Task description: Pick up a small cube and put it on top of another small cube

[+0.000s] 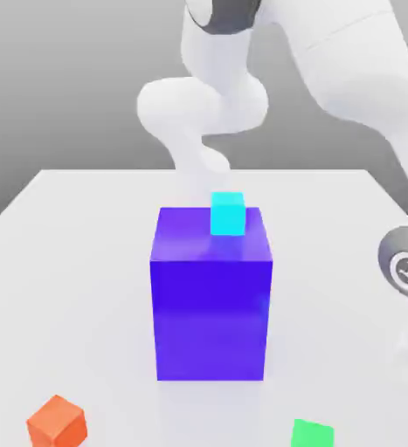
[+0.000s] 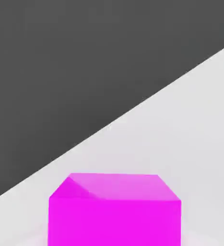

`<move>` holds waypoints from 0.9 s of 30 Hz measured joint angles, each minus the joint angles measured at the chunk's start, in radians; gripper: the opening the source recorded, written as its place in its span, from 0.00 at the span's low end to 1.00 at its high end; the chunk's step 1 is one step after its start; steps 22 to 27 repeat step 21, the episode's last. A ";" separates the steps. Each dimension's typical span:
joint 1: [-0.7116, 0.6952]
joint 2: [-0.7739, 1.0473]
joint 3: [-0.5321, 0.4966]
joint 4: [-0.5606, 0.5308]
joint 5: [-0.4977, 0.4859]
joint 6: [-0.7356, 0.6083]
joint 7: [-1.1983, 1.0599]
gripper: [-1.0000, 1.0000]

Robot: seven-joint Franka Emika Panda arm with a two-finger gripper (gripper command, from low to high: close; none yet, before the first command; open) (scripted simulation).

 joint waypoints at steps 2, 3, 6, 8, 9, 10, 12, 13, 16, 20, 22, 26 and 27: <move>-0.009 -0.037 -0.027 -0.032 0.025 -0.008 0.079 0.00; -0.014 -0.055 -0.043 -0.048 0.039 -0.009 0.122 0.00; -0.033 -0.112 -0.088 -0.099 0.082 -0.010 0.253 0.00; -0.049 -0.153 -0.115 -0.134 0.116 -0.007 0.339 0.00; -0.058 -0.174 -0.128 -0.152 0.135 -0.004 0.381 0.00; -0.068 -0.196 -0.141 -0.170 0.155 -0.001 0.422 0.00; -0.090 -0.242 -0.163 -0.206 0.200 0.005 0.501 0.00; -0.098 -0.252 -0.173 -0.220 0.217 0.015 0.533 0.00; -0.095 -0.184 -0.195 -0.228 0.209 0.095 0.577 0.00; -0.087 -0.134 -0.207 -0.226 0.197 0.144 0.590 1.00; -0.087 -0.134 -0.207 -0.226 0.197 0.144 0.590 1.00; -0.087 -0.134 -0.207 -0.226 0.197 0.144 0.590 1.00; -0.087 -0.134 -0.207 -0.226 0.197 0.144 0.590 1.00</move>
